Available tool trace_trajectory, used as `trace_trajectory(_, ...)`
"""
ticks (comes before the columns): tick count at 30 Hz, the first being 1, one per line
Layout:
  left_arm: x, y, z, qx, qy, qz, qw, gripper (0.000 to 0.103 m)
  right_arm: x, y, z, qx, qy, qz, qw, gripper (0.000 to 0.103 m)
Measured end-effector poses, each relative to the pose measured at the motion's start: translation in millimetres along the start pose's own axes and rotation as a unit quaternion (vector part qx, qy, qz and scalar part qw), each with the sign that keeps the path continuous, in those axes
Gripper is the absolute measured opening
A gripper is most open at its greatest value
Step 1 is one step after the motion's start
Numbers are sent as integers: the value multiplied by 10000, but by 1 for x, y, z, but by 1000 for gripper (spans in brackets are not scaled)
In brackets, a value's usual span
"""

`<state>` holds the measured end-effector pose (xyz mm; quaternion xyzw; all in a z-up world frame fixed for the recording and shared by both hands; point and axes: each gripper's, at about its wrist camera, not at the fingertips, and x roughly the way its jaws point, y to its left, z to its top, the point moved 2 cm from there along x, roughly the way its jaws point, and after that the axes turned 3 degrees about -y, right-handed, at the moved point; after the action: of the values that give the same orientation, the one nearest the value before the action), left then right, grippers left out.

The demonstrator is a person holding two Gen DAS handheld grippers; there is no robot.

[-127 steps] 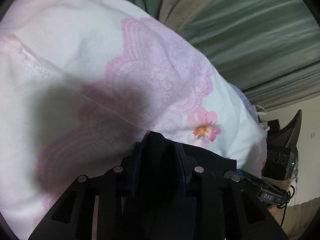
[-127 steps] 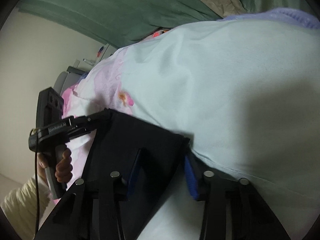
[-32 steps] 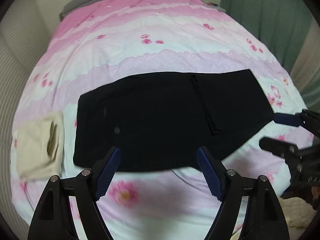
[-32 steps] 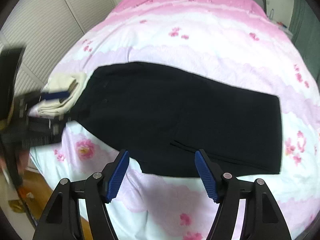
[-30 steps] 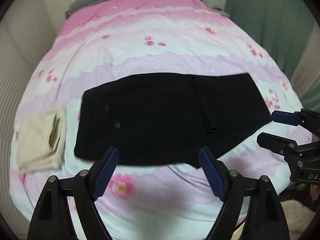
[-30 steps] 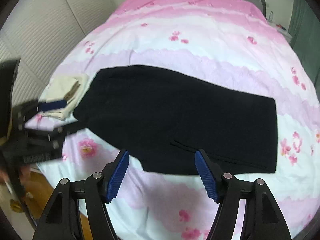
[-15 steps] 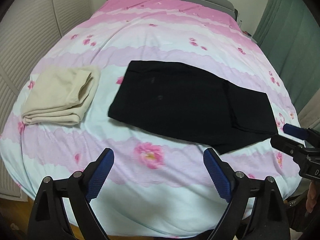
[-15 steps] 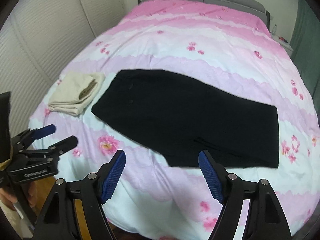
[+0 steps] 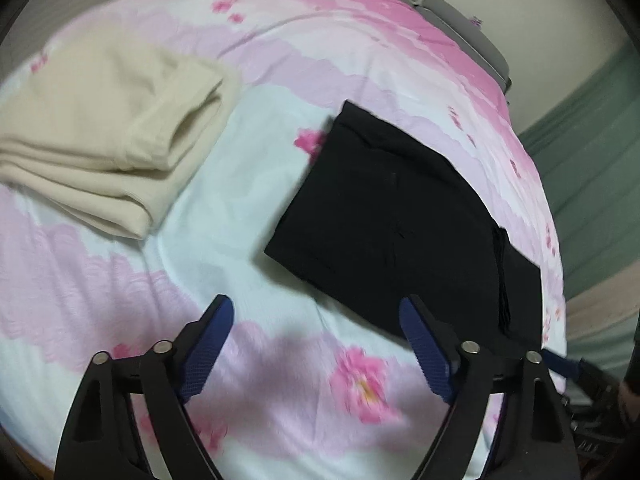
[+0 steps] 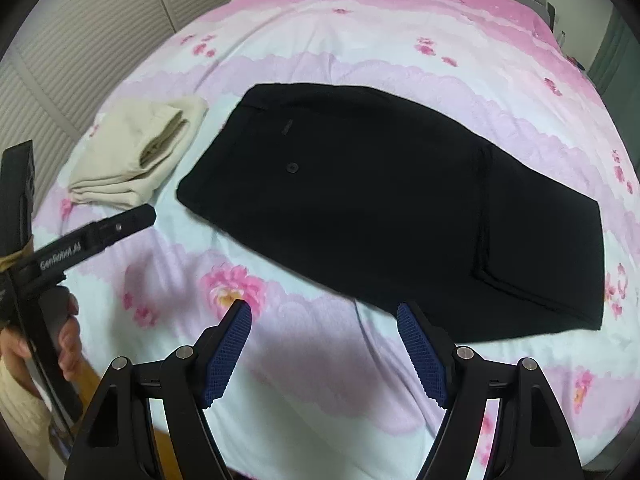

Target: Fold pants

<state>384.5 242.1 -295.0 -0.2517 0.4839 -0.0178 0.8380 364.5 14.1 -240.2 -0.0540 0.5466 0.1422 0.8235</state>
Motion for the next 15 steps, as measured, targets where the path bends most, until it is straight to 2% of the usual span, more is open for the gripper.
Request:
trace_trajectory(6,51,28,14,-683,179,-597,9957,75,34,9,13,-3,214,-57,9998,76)
trace_trajectory(12,88,40,20,-1122,503,-1040,9870,74,43,12,21,-86,245,-74,9996,76)
trace_trajectory(14,93,39,23,-1148,538,-1302,9833,67,44,12,21,-63,257,-41,9996,76)
trace_trajectory(15,98,36,26,-1164,610,-1556,9790,57,44,12,21,-48,262,-29,9996,76)
